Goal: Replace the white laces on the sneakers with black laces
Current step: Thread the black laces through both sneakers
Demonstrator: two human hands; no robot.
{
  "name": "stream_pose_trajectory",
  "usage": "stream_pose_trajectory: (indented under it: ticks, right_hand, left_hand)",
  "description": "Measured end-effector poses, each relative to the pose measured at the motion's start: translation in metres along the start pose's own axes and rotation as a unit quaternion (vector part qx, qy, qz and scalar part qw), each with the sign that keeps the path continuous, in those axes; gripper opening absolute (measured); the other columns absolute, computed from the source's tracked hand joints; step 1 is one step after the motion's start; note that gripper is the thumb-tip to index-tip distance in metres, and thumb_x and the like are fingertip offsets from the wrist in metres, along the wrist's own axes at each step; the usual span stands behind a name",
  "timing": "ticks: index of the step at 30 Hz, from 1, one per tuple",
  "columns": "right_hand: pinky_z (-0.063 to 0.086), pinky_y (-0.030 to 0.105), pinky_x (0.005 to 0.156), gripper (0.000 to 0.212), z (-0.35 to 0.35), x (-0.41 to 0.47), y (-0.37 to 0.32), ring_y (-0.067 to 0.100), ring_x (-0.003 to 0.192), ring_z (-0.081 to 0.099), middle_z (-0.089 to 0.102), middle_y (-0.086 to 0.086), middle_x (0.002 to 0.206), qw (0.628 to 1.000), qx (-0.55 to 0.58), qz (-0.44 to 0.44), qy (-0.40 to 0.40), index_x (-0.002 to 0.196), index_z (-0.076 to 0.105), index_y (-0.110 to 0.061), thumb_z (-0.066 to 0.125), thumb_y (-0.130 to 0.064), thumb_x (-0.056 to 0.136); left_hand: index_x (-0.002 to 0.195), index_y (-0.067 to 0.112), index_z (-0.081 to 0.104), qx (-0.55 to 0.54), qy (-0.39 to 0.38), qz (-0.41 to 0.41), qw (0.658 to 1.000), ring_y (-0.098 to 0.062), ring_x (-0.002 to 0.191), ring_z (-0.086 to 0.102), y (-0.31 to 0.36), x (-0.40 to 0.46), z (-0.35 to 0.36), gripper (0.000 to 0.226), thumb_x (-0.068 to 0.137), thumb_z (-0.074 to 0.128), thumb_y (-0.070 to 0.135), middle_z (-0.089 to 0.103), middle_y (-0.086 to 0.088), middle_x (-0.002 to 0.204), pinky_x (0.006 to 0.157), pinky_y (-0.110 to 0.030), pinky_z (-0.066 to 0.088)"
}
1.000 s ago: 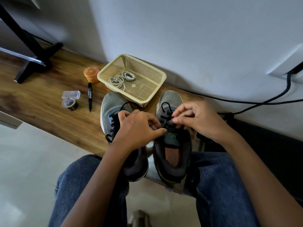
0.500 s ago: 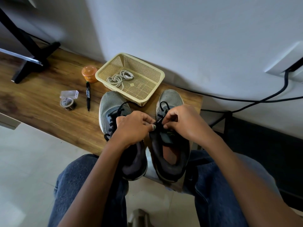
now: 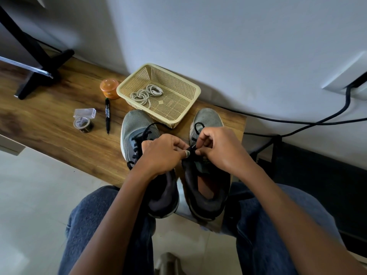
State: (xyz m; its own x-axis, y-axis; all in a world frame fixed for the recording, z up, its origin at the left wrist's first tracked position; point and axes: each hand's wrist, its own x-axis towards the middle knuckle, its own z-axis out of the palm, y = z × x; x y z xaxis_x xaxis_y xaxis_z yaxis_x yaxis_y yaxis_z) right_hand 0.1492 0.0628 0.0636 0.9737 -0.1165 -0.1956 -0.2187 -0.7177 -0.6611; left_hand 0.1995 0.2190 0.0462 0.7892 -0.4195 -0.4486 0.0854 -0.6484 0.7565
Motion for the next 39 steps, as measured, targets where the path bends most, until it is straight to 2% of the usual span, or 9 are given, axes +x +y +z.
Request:
stream_pose_trajectory:
  ticks: [3, 6, 8, 11, 13, 16, 24, 33, 39]
  right_hand:
    - [0.053, 0.031, 0.069, 0.020, 0.002, -0.001, -0.001, 0.012, 0.073, 0.063, 0.065, -0.004, 0.075, 1.000, -0.012, 0.001, 0.005, 0.075, 0.063, -0.021, 0.076, -0.006, 0.077]
    - [0.051, 0.028, 0.064, 0.024, 0.001, -0.001, -0.002, 0.013, 0.071, 0.061, 0.063, -0.004, 0.073, 1.000, -0.004, 0.007, 0.009, 0.071, 0.059, -0.021, 0.077, -0.006, 0.076]
    - [0.048, 0.024, 0.059, 0.029, 0.001, -0.001, -0.001, 0.012, 0.068, 0.061, 0.062, -0.004, 0.072, 1.000, 0.014, 0.020, 0.013, 0.067, 0.054, -0.021, 0.077, -0.004, 0.075]
    - [0.055, 0.034, 0.063, 0.039, 0.001, 0.000, 0.001, 0.014, 0.069, 0.069, 0.068, 0.006, 0.075, 0.997, 0.067, 0.044, 0.018, 0.063, 0.043, -0.017, 0.074, 0.003, 0.075]
    - [0.054, 0.032, 0.056, 0.044, 0.000, 0.000, 0.002, 0.013, 0.063, 0.070, 0.070, 0.011, 0.074, 0.993, 0.106, 0.055, 0.010, 0.063, 0.035, -0.016, 0.069, 0.008, 0.078]
    - [0.045, 0.018, 0.043, 0.047, 0.000, -0.001, 0.002, 0.012, 0.054, 0.067, 0.071, 0.012, 0.074, 0.987, 0.151, 0.061, -0.004, 0.065, 0.030, -0.016, 0.068, 0.008, 0.080]
    - [0.041, 0.017, 0.041, 0.054, 0.002, 0.001, 0.004, 0.016, 0.053, 0.066, 0.072, 0.016, 0.073, 0.977, 0.201, 0.061, -0.024, 0.061, 0.027, -0.018, 0.072, 0.005, 0.078]
    - [0.045, 0.023, 0.048, 0.054, 0.003, 0.000, 0.007, 0.018, 0.057, 0.069, 0.071, 0.018, 0.074, 0.977, 0.206, 0.035, -0.038, 0.060, 0.027, -0.018, 0.073, 0.006, 0.077]
    - [0.058, 0.042, 0.077, 0.048, -0.001, 0.005, 0.014, 0.018, 0.079, 0.073, 0.074, 0.013, 0.081, 0.981, 0.173, 0.027, -0.085, 0.054, 0.038, -0.017, 0.062, 0.011, 0.083]
  left_hand:
    - [0.079, 0.029, 0.069, -0.002, -0.003, 0.001, 1.000, -0.010, 0.083, 0.070, 0.000, -0.001, 0.000, 0.012, 0.086, 0.071, 0.019, 0.074, 0.007, 0.076, 0.097, -0.041, 0.050]
    - [0.082, 0.027, 0.071, -0.002, -0.001, 0.007, 1.000, -0.007, 0.082, 0.070, 0.001, -0.003, -0.001, 0.007, 0.086, 0.071, 0.022, 0.074, 0.008, 0.075, 0.097, -0.037, 0.050]
    - [0.085, 0.028, 0.074, 0.023, 0.016, 0.021, 0.999, -0.004, 0.084, 0.069, 0.003, -0.005, -0.002, 0.008, 0.090, 0.067, 0.028, 0.074, 0.008, 0.076, 0.096, -0.027, 0.047]
    - [0.089, 0.028, 0.075, 0.057, 0.040, 0.028, 0.997, 0.000, 0.089, 0.066, 0.007, -0.008, -0.003, 0.019, 0.095, 0.058, 0.029, 0.073, 0.012, 0.080, 0.088, -0.014, 0.040]
    - [0.085, 0.030, 0.074, 0.041, 0.042, 0.028, 0.998, 0.001, 0.086, 0.067, 0.008, -0.010, -0.002, 0.016, 0.093, 0.061, 0.024, 0.074, 0.011, 0.077, 0.096, -0.021, 0.043]
    - [0.080, 0.031, 0.072, 0.036, 0.048, 0.031, 0.998, 0.002, 0.083, 0.068, 0.006, -0.010, -0.001, 0.014, 0.089, 0.066, 0.022, 0.073, 0.012, 0.072, 0.103, -0.030, 0.042]
    - [0.073, 0.031, 0.072, 0.014, 0.056, 0.007, 0.998, 0.000, 0.083, 0.068, 0.003, -0.009, -0.001, 0.014, 0.085, 0.071, 0.023, 0.070, 0.014, 0.062, 0.107, -0.036, 0.037]
    - [0.069, 0.031, 0.071, 0.008, 0.064, -0.004, 0.998, 0.000, 0.081, 0.068, 0.004, -0.009, 0.002, 0.015, 0.083, 0.074, 0.024, 0.072, 0.012, 0.066, 0.104, -0.034, 0.042]
    - [0.070, 0.034, 0.070, 0.075, 0.079, 0.012, 0.994, -0.001, 0.084, 0.068, 0.007, -0.009, -0.001, 0.015, 0.085, 0.071, 0.029, 0.071, 0.016, 0.071, 0.100, -0.036, 0.043]
